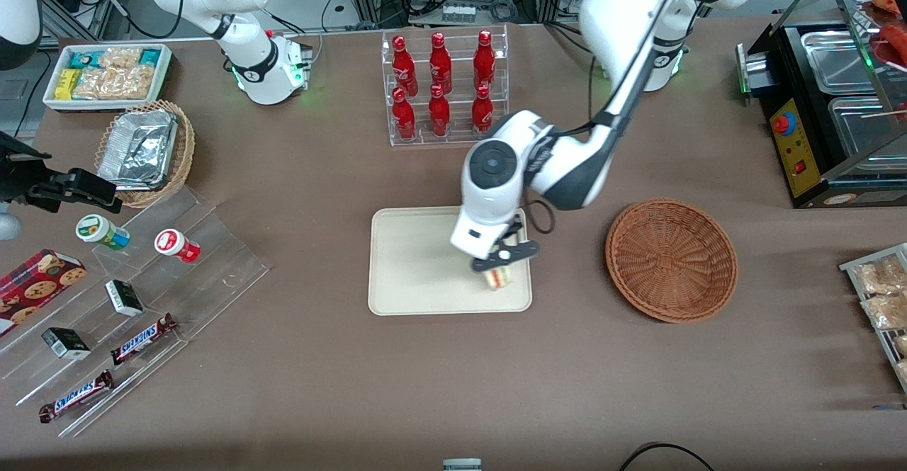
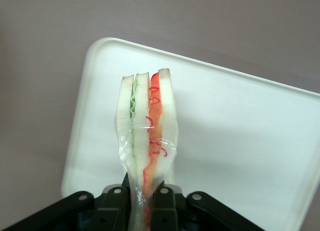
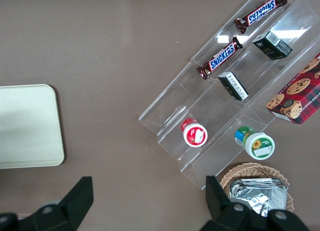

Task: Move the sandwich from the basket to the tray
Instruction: 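Lift the sandwich and carry it with the left gripper over the white tray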

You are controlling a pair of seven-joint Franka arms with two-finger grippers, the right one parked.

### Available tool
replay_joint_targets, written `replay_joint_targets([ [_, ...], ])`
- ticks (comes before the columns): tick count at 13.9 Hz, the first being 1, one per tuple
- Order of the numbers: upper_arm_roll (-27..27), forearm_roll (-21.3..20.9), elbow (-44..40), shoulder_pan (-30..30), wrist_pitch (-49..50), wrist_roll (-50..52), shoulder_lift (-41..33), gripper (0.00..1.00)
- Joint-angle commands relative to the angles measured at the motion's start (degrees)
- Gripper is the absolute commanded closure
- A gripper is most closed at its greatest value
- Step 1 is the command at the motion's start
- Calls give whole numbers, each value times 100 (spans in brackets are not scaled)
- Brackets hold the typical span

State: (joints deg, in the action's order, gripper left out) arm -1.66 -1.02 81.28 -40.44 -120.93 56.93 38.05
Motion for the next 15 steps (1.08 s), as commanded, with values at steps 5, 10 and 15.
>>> replay_joint_targets([
  [5,86,-47,-262,-517,-738,-385,606,100],
  [10,86,-293,-236,-684,-748,-815,836,100],
  [15,104,-329,-271,-693,-730,-728,792,0],
])
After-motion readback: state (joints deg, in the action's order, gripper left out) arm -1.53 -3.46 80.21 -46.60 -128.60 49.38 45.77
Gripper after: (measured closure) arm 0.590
